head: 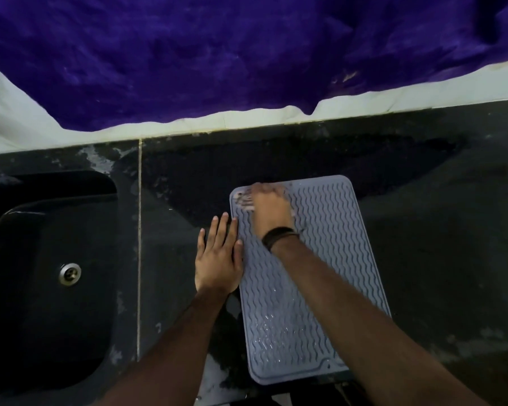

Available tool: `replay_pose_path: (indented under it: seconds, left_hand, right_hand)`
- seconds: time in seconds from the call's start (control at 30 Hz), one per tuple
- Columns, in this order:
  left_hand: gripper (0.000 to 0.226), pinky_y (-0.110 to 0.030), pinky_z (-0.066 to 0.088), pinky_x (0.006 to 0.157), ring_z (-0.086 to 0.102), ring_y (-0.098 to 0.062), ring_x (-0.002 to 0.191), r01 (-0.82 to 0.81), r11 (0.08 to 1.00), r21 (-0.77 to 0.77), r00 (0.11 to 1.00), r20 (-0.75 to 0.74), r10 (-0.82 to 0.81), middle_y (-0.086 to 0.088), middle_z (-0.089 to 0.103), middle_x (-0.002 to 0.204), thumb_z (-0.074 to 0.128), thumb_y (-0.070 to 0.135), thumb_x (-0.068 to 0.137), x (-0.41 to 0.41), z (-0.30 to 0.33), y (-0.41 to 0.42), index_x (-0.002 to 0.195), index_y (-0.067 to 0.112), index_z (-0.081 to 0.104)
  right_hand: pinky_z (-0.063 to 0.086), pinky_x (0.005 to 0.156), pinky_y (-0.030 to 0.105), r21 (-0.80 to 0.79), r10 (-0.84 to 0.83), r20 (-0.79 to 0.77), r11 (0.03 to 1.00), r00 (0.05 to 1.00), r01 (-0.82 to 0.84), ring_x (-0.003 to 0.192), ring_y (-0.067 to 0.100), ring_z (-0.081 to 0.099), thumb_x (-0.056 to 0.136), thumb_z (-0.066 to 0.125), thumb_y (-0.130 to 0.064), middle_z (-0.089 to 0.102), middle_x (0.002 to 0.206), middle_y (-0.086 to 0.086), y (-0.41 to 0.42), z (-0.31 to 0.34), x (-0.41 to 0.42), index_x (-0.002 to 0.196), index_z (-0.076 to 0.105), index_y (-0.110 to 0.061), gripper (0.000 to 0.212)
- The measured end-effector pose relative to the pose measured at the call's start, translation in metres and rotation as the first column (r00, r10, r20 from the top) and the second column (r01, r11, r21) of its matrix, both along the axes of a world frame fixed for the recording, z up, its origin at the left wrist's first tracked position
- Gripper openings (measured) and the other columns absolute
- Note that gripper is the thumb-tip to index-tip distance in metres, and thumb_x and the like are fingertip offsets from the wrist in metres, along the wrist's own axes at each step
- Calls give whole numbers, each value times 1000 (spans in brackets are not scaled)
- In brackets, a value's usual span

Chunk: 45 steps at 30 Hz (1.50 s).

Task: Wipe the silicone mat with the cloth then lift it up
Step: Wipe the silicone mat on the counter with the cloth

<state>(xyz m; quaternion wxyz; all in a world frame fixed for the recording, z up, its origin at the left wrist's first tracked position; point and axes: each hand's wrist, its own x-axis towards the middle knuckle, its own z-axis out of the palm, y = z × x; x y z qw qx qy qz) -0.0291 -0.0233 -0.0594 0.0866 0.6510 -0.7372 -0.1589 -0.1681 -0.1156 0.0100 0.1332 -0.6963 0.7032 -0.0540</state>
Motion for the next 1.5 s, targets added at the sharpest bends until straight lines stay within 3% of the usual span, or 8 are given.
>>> replay_pose_path:
  seconds: [0.2,0.4,0.6,0.8,0.9,1.13,1.27,1.5]
  left_hand:
    - [59,-48,8,129,7,-17,159,-17,1000,8,1000,-7,17,1,18,170,20,42,108,0,2,0,163,23,24]
    - [58,-47,6,129,5,-16,159,-21,1000,15,1000,-6,21,2,16,171,19,42,109,0,4,1,163,24,24]
    - [58,-46,5,129,5,-16,159,-17,1000,11,1000,-8,17,1,17,171,22,41,108,-1,5,0,163,24,24]
    - [58,-50,12,128,22,-26,156,-34,999,34,999,39,32,-13,40,161,53,29,99,0,3,-1,152,8,46]
    - [55,-49,11,128,21,-24,157,-38,999,14,999,18,38,-8,35,164,36,35,105,-1,3,-1,156,14,42]
    - [57,-46,6,129,6,-17,159,-24,1000,7,1000,-13,24,0,17,171,24,40,109,-1,6,1,163,24,24]
    - [56,-47,6,129,5,-17,159,-21,1000,9,1000,-13,21,0,17,171,24,39,109,0,6,1,163,23,24]
    - [57,-47,9,128,9,-18,159,-13,1000,-2,1000,17,14,-1,20,170,27,38,109,0,4,-1,163,21,26]
  right_hand:
    - [45,88,42,-37,239,-40,970,970,-240,116,27,46,81,62,-16,58,124,5,-5,0,-2,130,50,-18,50]
    - [50,81,42,-21,2,-107,1000,994,-4,109,31,51,75,70,-21,64,112,6,-11,3,-97,128,57,-22,55]
    - [51,85,43,23,-170,-45,985,984,172,115,33,50,88,55,-12,57,122,14,-15,1,-31,126,52,-10,38]
    - [51,78,39,-27,213,16,977,977,-212,111,26,49,86,56,-13,60,117,5,4,4,58,117,58,-16,30]
    - [50,81,42,-44,292,13,956,956,-291,114,25,47,85,56,-12,61,118,2,-1,-1,29,118,59,-18,34]
    - [52,81,41,-73,-50,-76,996,996,44,108,31,53,81,62,-9,66,110,7,-7,-2,-99,125,61,-20,46]
    - [50,82,42,-67,-247,-55,968,967,244,109,33,51,82,60,-9,64,114,11,-6,-2,-89,124,59,-14,42]
    - [50,86,45,19,20,-31,1000,999,-20,122,31,42,89,49,-14,51,133,9,5,0,24,130,49,-14,41]
